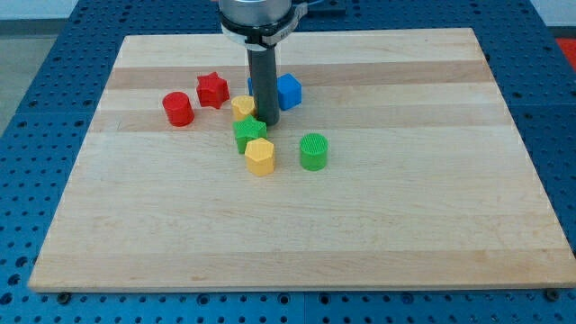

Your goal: Slide yellow heart below red circle

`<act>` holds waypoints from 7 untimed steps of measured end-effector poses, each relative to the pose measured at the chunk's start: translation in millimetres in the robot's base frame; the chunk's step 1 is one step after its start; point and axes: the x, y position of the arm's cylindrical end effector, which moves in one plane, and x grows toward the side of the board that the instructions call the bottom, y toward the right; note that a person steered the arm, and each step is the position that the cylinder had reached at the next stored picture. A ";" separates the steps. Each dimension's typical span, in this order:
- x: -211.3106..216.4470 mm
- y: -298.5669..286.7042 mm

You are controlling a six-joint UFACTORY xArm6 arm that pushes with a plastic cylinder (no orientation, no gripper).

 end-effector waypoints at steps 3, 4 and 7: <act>-11.2 -38.0; -11.9 -46.0; 13.4 -51.8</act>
